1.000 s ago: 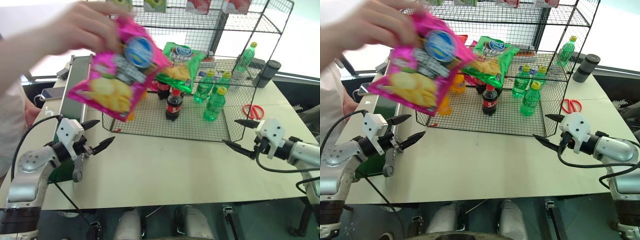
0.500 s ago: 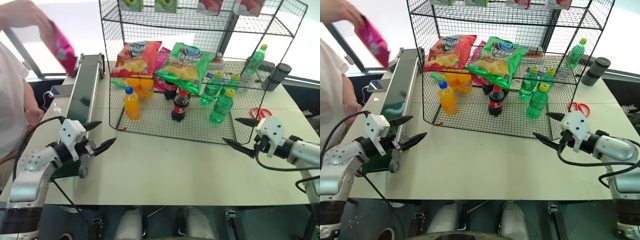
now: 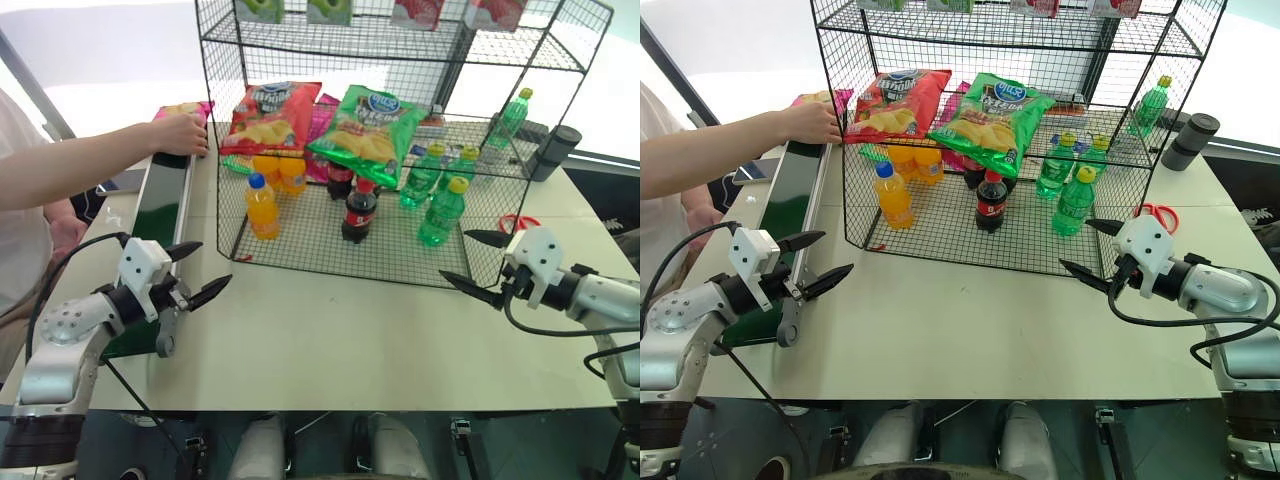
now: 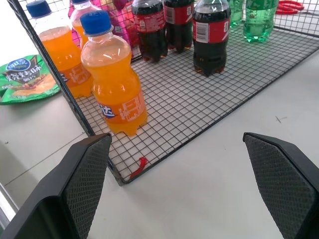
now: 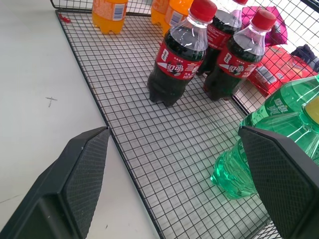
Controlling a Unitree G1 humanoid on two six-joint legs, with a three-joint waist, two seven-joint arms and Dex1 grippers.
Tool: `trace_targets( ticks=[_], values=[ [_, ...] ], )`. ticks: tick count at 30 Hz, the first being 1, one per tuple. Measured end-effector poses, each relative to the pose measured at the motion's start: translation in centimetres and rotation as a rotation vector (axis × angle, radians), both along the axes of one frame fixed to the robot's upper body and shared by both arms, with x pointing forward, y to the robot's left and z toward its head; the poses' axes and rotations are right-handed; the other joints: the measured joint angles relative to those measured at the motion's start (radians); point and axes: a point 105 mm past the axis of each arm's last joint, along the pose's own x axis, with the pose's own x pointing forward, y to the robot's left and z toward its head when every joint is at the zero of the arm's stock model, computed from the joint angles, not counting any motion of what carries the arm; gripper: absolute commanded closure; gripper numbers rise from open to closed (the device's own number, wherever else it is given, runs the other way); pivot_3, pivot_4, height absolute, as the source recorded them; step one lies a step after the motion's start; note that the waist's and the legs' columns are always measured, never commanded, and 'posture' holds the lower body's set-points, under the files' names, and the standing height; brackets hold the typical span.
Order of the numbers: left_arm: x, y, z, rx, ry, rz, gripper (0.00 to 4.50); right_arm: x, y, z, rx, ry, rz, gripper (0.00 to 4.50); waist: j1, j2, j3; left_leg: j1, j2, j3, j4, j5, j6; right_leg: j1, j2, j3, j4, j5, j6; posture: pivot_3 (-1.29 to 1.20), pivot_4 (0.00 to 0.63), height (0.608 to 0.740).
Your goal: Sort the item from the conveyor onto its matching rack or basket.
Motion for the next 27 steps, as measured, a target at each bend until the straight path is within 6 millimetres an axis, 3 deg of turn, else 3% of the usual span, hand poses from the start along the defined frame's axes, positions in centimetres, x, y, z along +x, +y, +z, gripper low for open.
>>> trace_targets(
  ticks=[5, 15, 22, 27],
  values=[
    [-0.3, 0.3, -0.9, -0.008, 0.056, 0.029, 0.0, 0.0, 0.2, -0.1, -0.002, 0.007, 0.014, 0.2, 0.0, 0.0, 0.0, 0.0, 0.001, 0.001, 0.0, 0.0, 0.0, -0.001, 0.0, 0.001, 0.0, 0.0, 0.0, 0.0, 0.15, 0.74],
    [-0.2, 2.6, 0.2, -0.144, 0.143, 0.166, 0.0, 0.4, 2.6, -0.8, 0.05, 0.016, 0.075, 0.2, -0.001, 0.0, 0.0, 0.0, 0.001, 0.003, -0.001, 0.0, 0.0, -0.003, 0.001, 0.003, 0.001, 0.0, 0.0, 0.0, 0.15, 0.74],
    [-0.8, 2.6, -0.2, -0.221, 0.326, 0.248, 0.0, 1.1, 3.6, -0.8, 0.072, 0.009, 0.109, 0.2, 0.0, 0.0, 0.0, 0.0, 0.001, 0.004, -0.001, 0.0, 0.0, -0.003, 0.001, 0.004, 0.001, 0.0, 0.0, 0.0, 0.15, 0.74],
    [-0.6, 3.0, 1.4, -0.27, 0.293, 0.257, 0.0, 1.1, 3.8, -1.0, 0.071, 0.01, 0.126, 0.2, -0.001, 0.0, 0.0, 0.0, 0.001, 0.005, -0.001, 0.001, -0.002, -0.004, 0.001, 0.005, 0.001, 0.0, 0.0, 0.0, 0.15, 0.74]
  ],
)
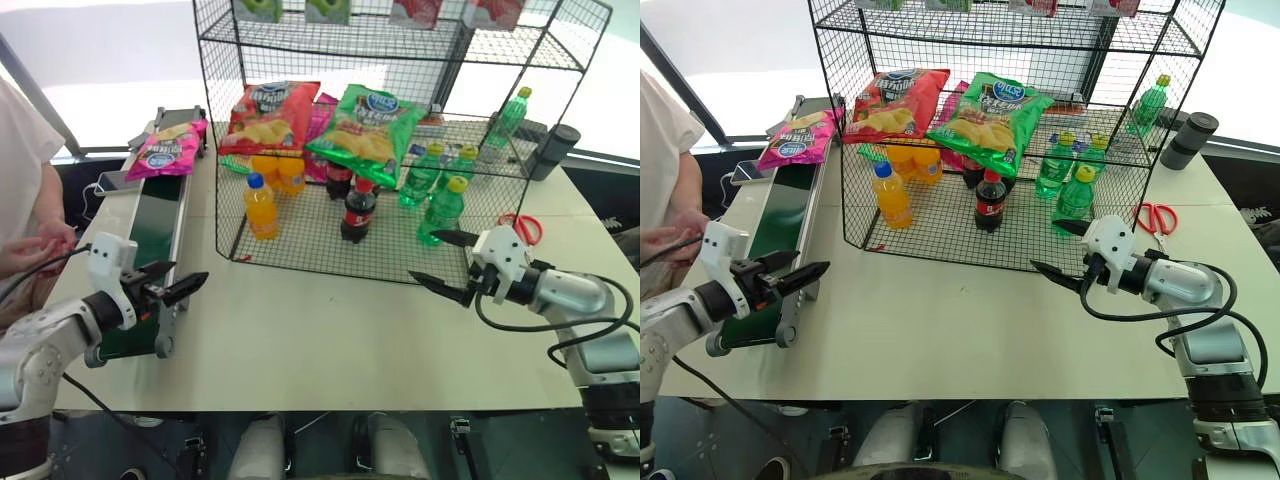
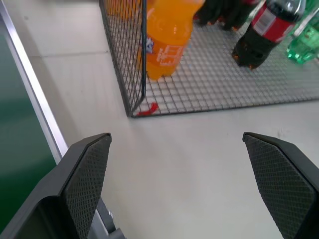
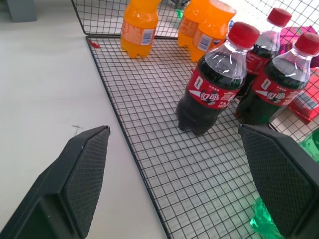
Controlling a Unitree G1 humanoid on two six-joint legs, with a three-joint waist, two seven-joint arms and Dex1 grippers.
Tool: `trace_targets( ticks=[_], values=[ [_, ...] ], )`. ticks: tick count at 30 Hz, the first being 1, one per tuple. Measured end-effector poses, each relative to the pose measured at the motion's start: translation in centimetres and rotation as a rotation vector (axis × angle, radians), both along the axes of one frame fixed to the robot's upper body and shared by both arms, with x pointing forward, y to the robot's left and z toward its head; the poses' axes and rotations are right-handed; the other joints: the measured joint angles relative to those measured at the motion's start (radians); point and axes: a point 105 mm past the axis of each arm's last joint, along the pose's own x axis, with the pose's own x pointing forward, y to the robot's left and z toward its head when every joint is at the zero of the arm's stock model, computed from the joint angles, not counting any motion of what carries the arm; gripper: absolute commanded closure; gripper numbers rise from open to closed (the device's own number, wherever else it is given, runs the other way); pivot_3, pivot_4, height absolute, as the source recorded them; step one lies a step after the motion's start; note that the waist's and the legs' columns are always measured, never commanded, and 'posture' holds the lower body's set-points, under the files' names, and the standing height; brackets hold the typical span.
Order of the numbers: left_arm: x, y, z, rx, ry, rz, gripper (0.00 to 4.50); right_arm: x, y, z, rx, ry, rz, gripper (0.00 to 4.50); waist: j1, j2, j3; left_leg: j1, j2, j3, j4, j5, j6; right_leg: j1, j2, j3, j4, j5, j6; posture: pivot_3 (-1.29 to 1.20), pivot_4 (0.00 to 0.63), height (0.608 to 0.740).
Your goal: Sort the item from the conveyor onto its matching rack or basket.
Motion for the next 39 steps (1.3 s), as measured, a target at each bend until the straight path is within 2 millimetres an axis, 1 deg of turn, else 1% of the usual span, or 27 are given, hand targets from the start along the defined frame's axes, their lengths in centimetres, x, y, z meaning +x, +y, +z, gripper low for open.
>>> trace_targets(
  ticks=[2, 5, 8, 9, 10, 12, 13, 15, 16, 18, 19, 23, 25, 28, 31, 34, 39],
  values=[
    [-0.2, 0.4, 0.4, 0.026, -0.055, 0.02, 0.0, 0.0, 0.3, 0.0, 0.0, -0.004, 0.012, 0.2, -0.004, 0.0, 0.0, 0.0, 0.001, 0.001, 0.0, 0.002, -0.003, -0.001, 0.001, 0.001, 0.0, 0.0, 0.0, 0.0, 0.15, 0.74],
    [-1.2, 0.8, -0.2, 0.056, -0.068, 0.022, 0.0, 0.0, 0.8, 0.0, 0.026, 0.0, 0.032, 0.2, -0.006, 0.0, 0.0, 0.0, 0.001, 0.003, -0.001, 0.002, -0.004, -0.003, 0.002, 0.004, 0.0, 0.0, 0.0, 0.0, 0.15, 0.74],
    [-1.9, 1.4, -0.3, 0.105, -0.102, 0.018, 0.0, -0.5, 2.6, 0.4, 0.123, 0.034, 0.098, 0.2, -0.002, 0.0, 0.0, -0.001, 0.002, 0.004, -0.002, 0.002, -0.004, -0.005, 0.002, 0.005, 0.0, 0.0, -0.001, 0.0, 0.15, 0.74],
    [-2.0, 1.7, -0.3, 0.149, -0.117, 0.021, 0.0, -0.8, 3.4, 0.6, 0.156, 0.045, 0.125, 0.2, -0.001, 0.0, 0.0, -0.001, 0.002, 0.004, -0.002, 0.0, 0.0, -0.005, 0.002, 0.005, 0.0, 0.001, -0.001, 0.0, 0.15, 0.74],
    [-2.1, 2.1, -0.2, 0.203, -0.14, 0.03, 0.0, -1.1, 4.0, 0.7, 0.167, 0.054, 0.152, 0.2, -0.001, 0.0, 0.0, -0.001, 0.002, 0.004, -0.002, -0.001, 0.002, -0.006, 0.002, 0.006, 0.0, 0.001, -0.001, 0.0, 0.15, 0.74],
    [-2.2, 3.2, 0.1, 0.366, -0.198, 0.051, 0.0, -1.7, 5.5, 0.7, 0.196, 0.077, 0.21, 0.2, 0.0, -0.001, -0.001, -0.001, 0.002, 0.005, -0.002, -0.002, 0.002, -0.006, 0.002, 0.007, 0.0, 0.001, -0.002, 0.0, 0.15, 0.74],
    [-2.2, 3.8, 0.3, 0.467, -0.228, 0.054, 0.0, -2.0, 6.3, 0.7, 0.214, 0.09, 0.241, 0.08, 0.0, -0.001, -0.001, -0.001, 0.002, 0.005, -0.002, -0.002, 0.002, -0.007, 0.002, 0.007, 0.0, 0.001, -0.002, 0.0, 0.15, 0.74],
    [-2.2, 4.5, 0.7, 0.639, -0.293, 0.06, 0.0, -2.3, 7.3, 0.8, 0.257, 0.133, 0.294, 0.08, 0.001, -0.001, 0.0, -0.001, 0.001, 0.006, -0.002, -0.002, 0.004, -0.008, 0.001, 0.008, 0.0, 0.001, -0.002, 0.0, 0.15, 0.74],
    [-2.1, 4.7, 0.9, 0.7, -0.312, 0.061, 0.0, -2.4, 7.6, 1.0, 0.275, 0.14, 0.315, 0.08, 0.001, -0.001, -0.001, -0.001, 0.002, 0.006, -0.002, -0.003, 0.004, -0.008, 0.001, 0.008, 0.0, 0.001, -0.002, 0.0, 0.15, 0.74],
    [-2.3, 5.5, 1.3, 0.885, -0.363, 0.048, 0.0, -2.6, 8.3, 1.4, 0.292, 0.151, 0.363, 0.08, 0.0, -0.001, -0.001, -0.001, 0.002, 0.006, -0.002, -0.003, 0.004, -0.01, 0.001, 0.008, 0.0, 0.001, -0.002, 0.0, 0.15, 0.74],
    [-2.4, 5.7, 1.3, 0.941, -0.373, 0.041, 0.0, -2.7, 8.4, 1.5, 0.296, 0.157, 0.374, 0.08, 0.0, -0.001, -0.001, -0.001, 0.002, 0.007, -0.002, -0.003, 0.004, -0.01, 0.001, 0.009, 0.0, 0.001, -0.002, 0.0, 0.15, 0.74],
    [-3.0, 6.8, 0.8, 1.166, -0.407, 0.013, 0.0, -2.8, 9.4, 0.9, 0.269, 0.184, 0.415, 0.08, 0.0, -0.001, -0.001, -0.001, 0.002, 0.008, -0.003, -0.003, 0.005, -0.012, -0.002, 0.009, 0.0, 0.001, -0.002, 0.0, 0.15, 0.74],
    [-3.3, 7.3, 0.6, 1.259, -0.415, 0.003, 0.0, -2.6, 9.8, 0.7, 0.26, 0.192, 0.421, 0.08, -0.001, -0.001, -0.001, -0.001, 0.002, 0.009, -0.003, -0.003, 0.005, -0.012, -0.002, 0.008, 0.0, 0.001, -0.002, 0.0, 0.15, 0.74],
    [-3.8, 7.8, -0.1, 1.336, -0.414, -0.003, 0.0, -2.6, 10.2, 1.1, 0.262, 0.199, 0.452, 0.08, -0.001, -0.002, -0.001, -0.001, 0.002, 0.009, -0.003, -0.003, 0.005, -0.013, -0.002, 0.008, 0.0, 0.001, -0.002, 0.0, 0.15, 0.74],
    [-3.8, 8.4, -0.4, 1.368, -0.407, 0.019, 0.0, -2.9, 10.3, 1.0, 0.269, 0.228, 0.479, 0.08, 0.001, -0.002, -0.001, -0.001, 0.002, 0.009, -0.003, -0.004, 0.005, -0.013, -0.003, 0.009, 0.0, 0.001, -0.001, 0.0, 0.15, 0.74],
    [-3.5, 8.7, -0.4, 1.378, -0.413, 0.048, 0.0, -3.4, 10.6, 1.0, 0.265, 0.251, 0.521, 0.08, 0.001, -0.002, -0.001, -0.001, 0.002, 0.01, -0.003, -0.004, 0.005, -0.013, -0.003, 0.009, 0.0, 0.001, -0.001, 0.0, 0.15, 0.74],
    [-2.9, 8.4, -0.8, 1.382, -0.431, 0.066, 0.0, -3.3, 10.7, 1.2, 0.267, 0.245, 0.518, 0.08, -0.001, -0.002, -0.001, -0.001, 0.002, 0.01, -0.003, -0.004, 0.005, -0.012, -0.003, 0.009, 0.001, 0.001, -0.001, 0.0, 0.15, 0.74]
  ],
)
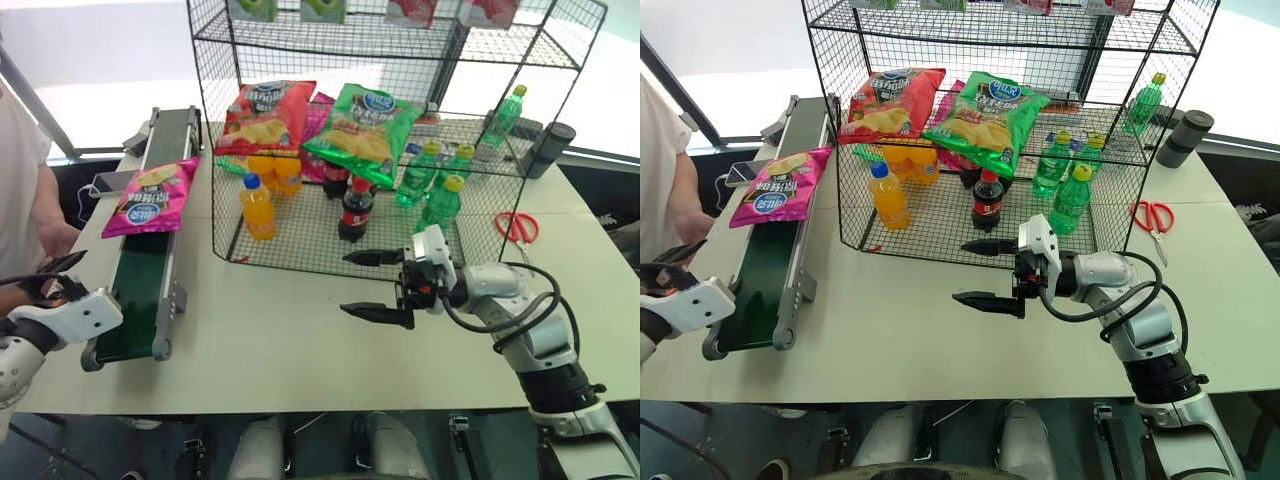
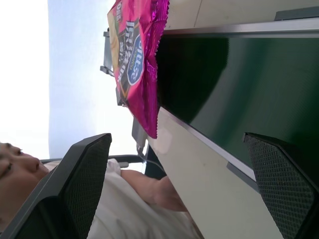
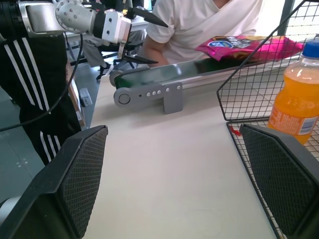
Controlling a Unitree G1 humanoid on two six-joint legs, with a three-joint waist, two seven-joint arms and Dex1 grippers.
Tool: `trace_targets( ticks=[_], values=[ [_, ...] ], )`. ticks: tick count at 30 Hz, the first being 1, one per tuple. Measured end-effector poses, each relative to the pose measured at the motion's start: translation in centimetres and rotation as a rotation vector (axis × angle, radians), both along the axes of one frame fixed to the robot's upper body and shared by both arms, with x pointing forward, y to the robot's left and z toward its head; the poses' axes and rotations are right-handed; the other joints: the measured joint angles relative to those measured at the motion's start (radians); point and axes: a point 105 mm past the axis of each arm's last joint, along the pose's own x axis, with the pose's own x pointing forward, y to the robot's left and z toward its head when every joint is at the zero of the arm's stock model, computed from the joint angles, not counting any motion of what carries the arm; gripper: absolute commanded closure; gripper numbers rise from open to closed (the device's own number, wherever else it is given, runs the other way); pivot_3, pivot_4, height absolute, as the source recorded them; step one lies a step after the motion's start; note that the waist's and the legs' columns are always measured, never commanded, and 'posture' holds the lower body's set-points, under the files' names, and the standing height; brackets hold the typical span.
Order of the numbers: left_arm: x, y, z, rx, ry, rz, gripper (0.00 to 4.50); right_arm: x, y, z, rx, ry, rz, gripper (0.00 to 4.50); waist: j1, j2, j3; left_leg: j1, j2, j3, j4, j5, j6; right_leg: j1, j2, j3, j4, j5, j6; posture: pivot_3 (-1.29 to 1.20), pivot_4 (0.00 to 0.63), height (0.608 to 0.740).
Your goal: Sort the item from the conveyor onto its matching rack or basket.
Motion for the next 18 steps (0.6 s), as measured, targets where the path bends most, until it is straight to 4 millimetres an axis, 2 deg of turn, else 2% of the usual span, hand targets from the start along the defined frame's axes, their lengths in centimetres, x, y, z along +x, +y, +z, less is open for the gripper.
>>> trace_targets(
  ticks=[6, 18],
  values=[
    [0.6, -0.3, -0.5, -0.014, 0.008, -0.006, 0.0, 0.3, 0.1, 0.0, -0.001, -0.021, -0.028, 0.08, 0.0, 0.0, 0.0, 0.0, 0.0, 0.001, 0.0, 0.0, 0.0, 0.001, 0.0, 0.0, 0.0, 0.0, 0.0, 0.0, 0.15, 0.74],
    [1.2, -0.6, -1.4, -0.021, 0.027, -0.014, 0.0, 0.1, 0.6, 1.4, 0.11, 0.003, -0.026, 0.08, 0.0, 0.0, 0.0, 0.0, 0.0, 0.001, 0.0, 0.0, 0.0, 0.001, 0.0, 0.0, 0.0, 0.0, 0.0, 0.0, 0.15, 0.74]
  ],
)
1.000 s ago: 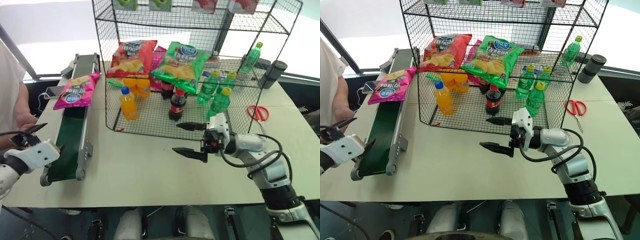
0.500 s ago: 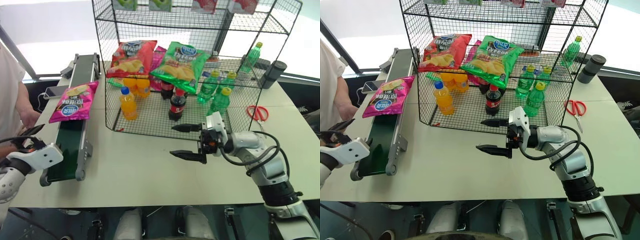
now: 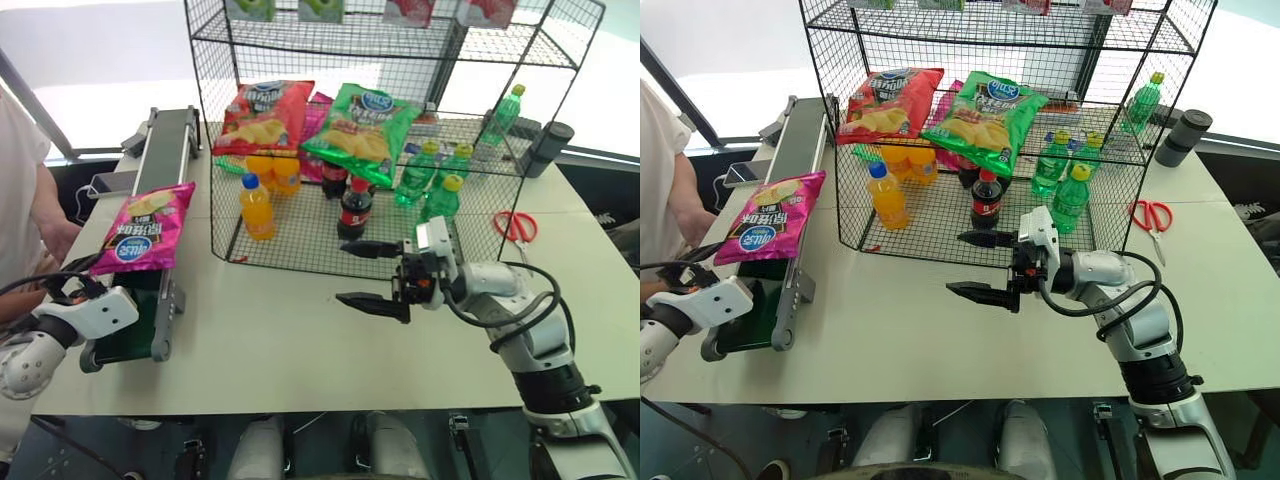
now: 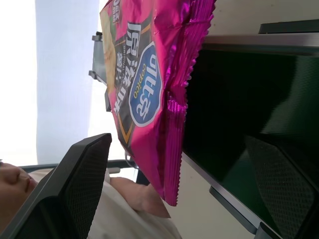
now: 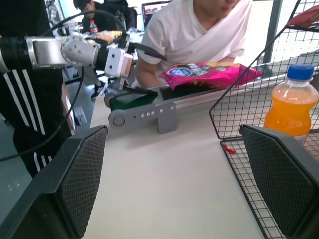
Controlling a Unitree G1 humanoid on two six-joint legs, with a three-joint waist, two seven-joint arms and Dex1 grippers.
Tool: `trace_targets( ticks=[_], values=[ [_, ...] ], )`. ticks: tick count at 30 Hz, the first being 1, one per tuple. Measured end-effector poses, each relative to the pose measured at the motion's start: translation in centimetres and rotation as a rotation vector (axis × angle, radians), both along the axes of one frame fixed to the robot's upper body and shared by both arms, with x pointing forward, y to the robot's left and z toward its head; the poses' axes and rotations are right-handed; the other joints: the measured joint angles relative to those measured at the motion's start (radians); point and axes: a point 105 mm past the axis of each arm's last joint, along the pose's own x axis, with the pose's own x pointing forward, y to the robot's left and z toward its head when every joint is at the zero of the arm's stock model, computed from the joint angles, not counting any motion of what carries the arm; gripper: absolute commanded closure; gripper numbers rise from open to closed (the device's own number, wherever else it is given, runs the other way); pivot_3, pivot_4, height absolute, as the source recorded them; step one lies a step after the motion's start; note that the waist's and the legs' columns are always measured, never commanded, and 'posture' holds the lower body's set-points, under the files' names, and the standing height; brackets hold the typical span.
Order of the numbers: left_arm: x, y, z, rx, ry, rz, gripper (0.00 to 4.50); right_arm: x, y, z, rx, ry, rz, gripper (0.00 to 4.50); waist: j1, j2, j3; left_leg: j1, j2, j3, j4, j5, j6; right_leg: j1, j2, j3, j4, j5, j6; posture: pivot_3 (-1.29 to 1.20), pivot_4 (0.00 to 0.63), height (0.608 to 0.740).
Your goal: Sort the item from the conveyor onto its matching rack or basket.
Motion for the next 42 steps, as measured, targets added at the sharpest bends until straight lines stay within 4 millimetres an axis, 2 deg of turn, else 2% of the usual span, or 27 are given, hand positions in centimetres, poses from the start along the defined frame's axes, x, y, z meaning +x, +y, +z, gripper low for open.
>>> trace_targets(
  ticks=[8, 11, 16, 18, 19, 21, 24, 30, 31, 35, 40, 42],
  values=[
    [0.8, -0.6, -0.1, -0.002, -0.006, -0.014, 0.0, 0.1, 0.0, 0.8, 0.054, -0.009, -0.015, 0.08, 0.001, 0.0, 0.0, 0.0, 0.0, 0.0, 0.0, 0.0, 0.0, 0.0, 0.0, 0.0, 0.0, 0.0, 0.0, 0.0, 0.15, 0.74],
    [1.0, -1.0, -0.3, -0.005, 0.001, -0.026, 0.89, 0.1, -0.1, 0.9, 0.05, -0.022, -0.019, 0.0, 0.001, 0.0, 0.0, 0.0, 0.0, 0.0, 0.0, 0.0, 0.0, 0.0, 0.0, 0.0, 0.0, 0.0, 0.0, 0.0, 0.15, 0.74],
    [1.0, -1.4, -1.1, -0.034, 0.024, -0.032, 3.16, 0.3, -0.2, 0.8, 0.029, -0.052, -0.034, 0.0, -0.001, 0.0, 0.0, 0.0, 0.0, 0.0, 0.0, 0.0, 0.0, 0.001, 0.0, 0.0, 0.0, 0.0, 0.0, 0.0, 0.15, 0.74],
    [1.1, -1.4, -0.9, -0.052, 0.014, -0.03, 4.22, 0.4, -0.2, 0.8, 0.018, -0.072, -0.043, 0.0, 0.0, 0.0, 0.0, 0.0, 0.0, 0.0, 0.0, 0.0, 0.0, 0.001, 0.0, 0.0, 0.0, 0.0, 0.0, 0.0, 0.15, 0.74],
    [1.2, -1.5, -0.8, -0.062, 0.008, -0.03, 4.45, 0.4, -0.2, 0.8, 0.013, -0.078, -0.047, 0.0, 0.0, 0.0, 0.0, 0.0, 0.0, 0.0, 0.0, 0.0, 0.0, 0.001, 0.0, 0.0, 0.001, 0.0, 0.0, 0.0, 0.15, 0.74],
    [1.3, -1.5, -0.6, -0.087, 0.002, -0.028, 4.45, 0.4, -0.3, 0.8, 0.011, -0.084, -0.049, 0.0, 0.0, 0.0, 0.0, 0.0, 0.0, 0.0, 0.0, 0.0, 0.0, 0.001, 0.0, 0.0, 0.0, 0.0, 0.0, 0.0, 0.15, 0.74],
    [1.3, -1.7, -0.2, -0.219, -0.011, -0.02, 4.45, 0.5, -0.3, 0.8, 0.009, -0.093, -0.053, 0.0, 0.0, 0.0, 0.0, 0.0, 0.0, 0.0, 0.0, 0.0, 0.0, 0.001, 0.0, 0.0, 0.0, 0.0, 0.0, 0.0, 0.15, 0.74],
    [1.0, -3.1, 4.3, -0.725, -0.033, -0.107, 4.45, 0.8, -0.5, 0.6, 0.003, -0.099, -0.067, 0.0, -0.002, -0.001, 0.0, 0.0, 0.0, 0.0, 0.0, 0.0, 0.0, 0.002, 0.0, 0.001, 0.0, 0.0, 0.0, 0.0, 0.15, 0.74],
    [0.4, -4.2, 5.0, -0.887, 0.02, -0.168, 4.45, 0.9, -0.5, 0.5, 0.001, -0.096, -0.072, 0.0, -0.006, -0.001, 0.0, 0.0, 0.0, 0.0, 0.0, 0.0, 0.0, 0.002, 0.0, 0.001, 0.0, 0.0, 0.0, 0.0, 0.15, 0.74],
    [-2.6, -8.6, 6.1, -1.252, 0.353, -0.384, 4.45, 1.4, -1.3, 0.9, 0.011, -0.067, -0.09, 0.0, -0.013, -0.001, 0.0, 0.0, 0.0, 0.0, 0.0, 0.002, -0.003, 0.002, 0.001, 0.002, 0.0, 0.0, 0.0, 0.0, 0.15, 0.74],
    [-6.8, -13.4, 7.7, -1.436, 0.821, -0.619, 4.45, 1.0, -2.5, 0.8, -0.01, 0.091, -0.069, 0.0, -0.02, 0.001, 0.001, 0.001, -0.001, -0.001, 0.001, 0.001, -0.002, 0.003, 0.004, 0.002, 0.0, 0.0, 0.0, 0.0, 0.15, 0.74],
    [-7.6, -14.5, 8.5, -1.489, 0.946, -0.701, 4.45, 0.7, -2.7, 0.4, -0.049, 0.131, -0.055, 0.0, -0.021, 0.001, 0.001, 0.001, 0.0, -0.001, 0.001, 0.001, -0.002, 0.003, 0.005, 0.003, 0.0, 0.0, 0.0, 0.0, 0.15, 0.74]
  ],
)
